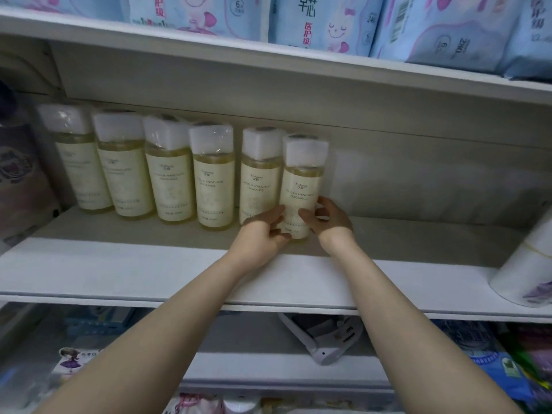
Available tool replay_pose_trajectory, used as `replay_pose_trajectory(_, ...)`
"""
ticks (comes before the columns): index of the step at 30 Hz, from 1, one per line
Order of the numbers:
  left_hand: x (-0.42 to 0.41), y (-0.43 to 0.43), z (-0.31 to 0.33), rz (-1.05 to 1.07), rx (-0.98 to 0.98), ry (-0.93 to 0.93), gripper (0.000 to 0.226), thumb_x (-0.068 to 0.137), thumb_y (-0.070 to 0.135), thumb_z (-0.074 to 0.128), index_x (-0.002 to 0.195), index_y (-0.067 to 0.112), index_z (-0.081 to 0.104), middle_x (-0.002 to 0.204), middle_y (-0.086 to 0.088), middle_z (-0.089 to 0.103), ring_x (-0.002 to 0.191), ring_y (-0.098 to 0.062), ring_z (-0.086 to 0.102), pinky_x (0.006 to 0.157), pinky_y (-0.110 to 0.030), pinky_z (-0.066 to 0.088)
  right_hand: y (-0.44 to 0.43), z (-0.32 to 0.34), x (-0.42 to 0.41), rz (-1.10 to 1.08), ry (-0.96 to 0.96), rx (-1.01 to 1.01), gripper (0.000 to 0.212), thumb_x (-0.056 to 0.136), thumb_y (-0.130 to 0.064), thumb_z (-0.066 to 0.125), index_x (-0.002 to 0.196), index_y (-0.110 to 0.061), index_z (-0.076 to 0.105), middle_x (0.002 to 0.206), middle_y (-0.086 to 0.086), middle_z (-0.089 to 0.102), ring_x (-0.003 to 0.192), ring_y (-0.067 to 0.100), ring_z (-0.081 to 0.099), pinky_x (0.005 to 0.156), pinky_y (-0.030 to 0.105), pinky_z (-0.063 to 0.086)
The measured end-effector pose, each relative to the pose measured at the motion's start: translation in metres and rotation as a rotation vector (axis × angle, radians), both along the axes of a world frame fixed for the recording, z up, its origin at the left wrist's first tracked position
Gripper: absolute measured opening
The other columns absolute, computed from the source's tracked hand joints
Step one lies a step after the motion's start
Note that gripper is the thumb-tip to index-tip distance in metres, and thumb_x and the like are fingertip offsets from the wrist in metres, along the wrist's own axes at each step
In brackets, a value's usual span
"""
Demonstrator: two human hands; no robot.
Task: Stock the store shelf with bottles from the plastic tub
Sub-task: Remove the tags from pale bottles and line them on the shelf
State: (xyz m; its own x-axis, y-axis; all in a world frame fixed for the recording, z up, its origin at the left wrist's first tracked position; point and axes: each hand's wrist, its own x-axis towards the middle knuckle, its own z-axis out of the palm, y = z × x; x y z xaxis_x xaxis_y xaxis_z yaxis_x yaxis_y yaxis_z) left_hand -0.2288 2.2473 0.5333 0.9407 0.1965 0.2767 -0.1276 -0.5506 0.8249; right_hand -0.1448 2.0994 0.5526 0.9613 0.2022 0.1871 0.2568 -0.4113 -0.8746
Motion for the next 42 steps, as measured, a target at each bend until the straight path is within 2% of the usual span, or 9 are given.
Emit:
replay_pose_trajectory(6,0.008,-0.003,-0.001,0.007,0.009,0.027,0.068,0.088,0.011,0.069,0.149,0.017,0.040,0.142,-0.008,0.054,0.126,-0.016,0.056,0.100,-0.017,0.041,0.003,0.000,0.007,-0.017,-0.003,-0.026,0.048,0.087,-0.031,0.075,0.130,-0.017,0.061,0.119,0.007,0.069,0.106,0.026,0.066,0.096,0.045,0.052)
replay_pose_trajectory(9,0.010,-0.004,-0.001,0.015,0.032,0.032,0.070,0.088,0.014,0.071,0.150,0.017,0.039,0.143,-0.008,0.054,0.126,-0.019,0.057,0.104,-0.023,0.043,0.004,-0.001,0.009,-0.018,-0.005,-0.032,0.048,0.086,-0.034,0.075,0.129,-0.017,0.061,0.119,0.008,0.069,0.106,0.027,0.066,0.096,0.047,0.052)
replay_pose_trajectory(12,0.008,-0.006,0.002,0.009,0.022,0.043,0.072,0.087,0.015,0.073,0.150,0.016,0.038,0.143,-0.010,0.054,0.126,-0.021,0.057,0.108,-0.031,0.043,0.005,0.004,0.006,-0.006,0.005,-0.065,0.046,0.088,-0.033,0.072,0.130,-0.017,0.061,0.122,0.008,0.068,0.109,0.026,0.065,0.096,0.038,0.051)
replay_pose_trajectory(19,-0.018,-0.015,0.013,-0.003,-0.026,0.040,0.069,0.089,0.014,0.071,0.150,0.013,0.038,0.143,-0.008,0.053,0.132,-0.017,0.051,0.108,-0.026,0.041,0.003,0.009,-0.030,-0.035,0.068,0.061,0.049,0.096,-0.019,0.064,0.142,-0.014,0.048,0.132,0.008,0.062,0.116,0.025,0.061,0.091,0.031,0.047)
replay_pose_trajectory(23,-0.042,-0.014,0.015,0.066,-0.029,-0.028,0.057,0.090,0.012,0.070,0.142,0.009,0.049,0.135,-0.002,0.059,0.124,-0.010,0.054,0.096,-0.011,0.040,0.004,0.009,-0.059,-0.006,0.040,0.133,0.053,0.096,-0.014,0.063,0.146,-0.015,0.044,0.131,0.006,0.060,0.105,0.012,0.055,0.086,0.023,0.042)
replay_pose_trajectory(30,-0.100,0.009,0.016,0.136,-0.065,-0.159,0.045,0.091,0.011,0.068,0.134,0.015,0.058,0.127,0.004,0.064,0.113,-0.004,0.060,0.092,-0.005,0.044,0.030,0.007,-0.116,0.119,-0.046,0.149,0.037,0.095,-0.015,0.064,0.132,-0.014,0.057,0.121,-0.001,0.065,0.104,0.011,0.061,0.098,0.032,0.051)
replay_pose_trajectory(32,-0.118,0.020,0.015,0.161,-0.078,-0.185,0.043,0.091,0.011,0.069,0.132,0.017,0.059,0.124,0.005,0.066,0.111,-0.002,0.060,0.092,-0.007,0.045,0.041,0.008,-0.133,0.152,-0.050,0.161,0.042,0.096,-0.014,0.064,0.137,-0.015,0.055,0.120,-0.007,0.061,0.106,0.006,0.057,0.098,0.027,0.048)
replay_pose_trajectory(37,-0.173,0.050,0.009,0.224,-0.142,-0.230,0.040,0.090,0.006,0.068,0.129,0.013,0.061,0.115,0.008,0.066,0.108,0.000,0.061,0.087,-0.007,0.047,0.076,0.000,-0.182,0.216,-0.085,0.158,0.044,0.095,-0.013,0.065,0.138,-0.014,0.056,0.128,-0.001,0.064,0.108,0.006,0.059,0.089,0.016,0.042)
replay_pose_trajectory(42,-0.242,0.095,-0.007,0.293,-0.138,-0.211,0.035,0.089,0.004,0.068,0.123,0.016,0.064,0.113,0.000,0.069,0.106,-0.006,0.065,0.093,-0.018,0.052,0.123,-0.017,-0.244,0.211,-0.121,0.163,0.037,0.093,-0.010,0.064,0.129,-0.016,0.063,0.114,-0.001,0.069,0.094,0.007,0.063,0.075,0.002,0.042)
